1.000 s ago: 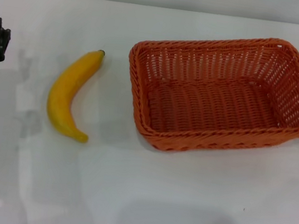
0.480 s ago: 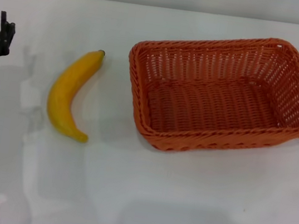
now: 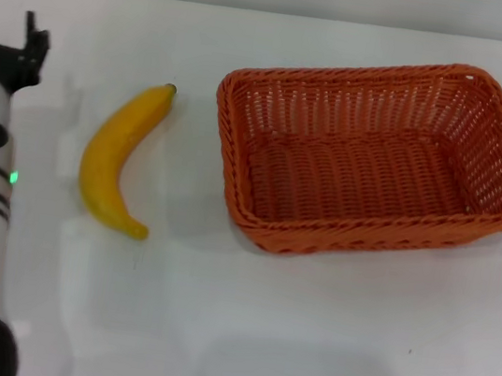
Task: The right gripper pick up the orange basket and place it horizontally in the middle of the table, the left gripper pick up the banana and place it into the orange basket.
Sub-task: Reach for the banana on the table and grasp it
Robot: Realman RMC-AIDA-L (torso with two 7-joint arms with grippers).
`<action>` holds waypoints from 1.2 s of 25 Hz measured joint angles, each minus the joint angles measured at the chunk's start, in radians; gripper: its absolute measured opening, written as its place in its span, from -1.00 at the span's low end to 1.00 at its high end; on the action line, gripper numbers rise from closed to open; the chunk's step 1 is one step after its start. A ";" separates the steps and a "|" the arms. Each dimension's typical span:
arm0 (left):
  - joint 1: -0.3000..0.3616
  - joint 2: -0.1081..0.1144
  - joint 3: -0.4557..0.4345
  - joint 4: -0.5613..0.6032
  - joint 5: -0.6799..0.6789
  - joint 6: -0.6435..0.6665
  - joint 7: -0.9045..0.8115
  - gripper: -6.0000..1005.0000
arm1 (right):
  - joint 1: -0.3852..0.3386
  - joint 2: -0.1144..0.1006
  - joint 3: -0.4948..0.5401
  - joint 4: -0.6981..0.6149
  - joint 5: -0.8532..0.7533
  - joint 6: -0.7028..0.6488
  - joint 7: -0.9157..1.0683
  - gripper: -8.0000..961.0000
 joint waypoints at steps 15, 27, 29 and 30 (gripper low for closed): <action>0.279 0.019 -0.135 0.675 0.361 -0.214 0.174 0.76 | -0.024 -0.032 0.000 0.052 -0.004 -0.077 0.025 0.63; 0.427 0.105 -0.292 1.005 0.538 -0.774 -0.099 0.76 | -0.024 -0.073 0.000 0.096 -0.011 -0.090 0.043 0.63; 0.474 0.099 -0.368 1.087 0.541 -0.972 -0.084 0.76 | -0.022 -0.080 0.000 0.098 -0.013 -0.106 0.052 0.63; 0.499 0.090 -0.413 1.126 0.541 -1.074 -0.079 0.76 | -0.021 -0.082 0.000 0.099 -0.013 -0.110 0.053 0.63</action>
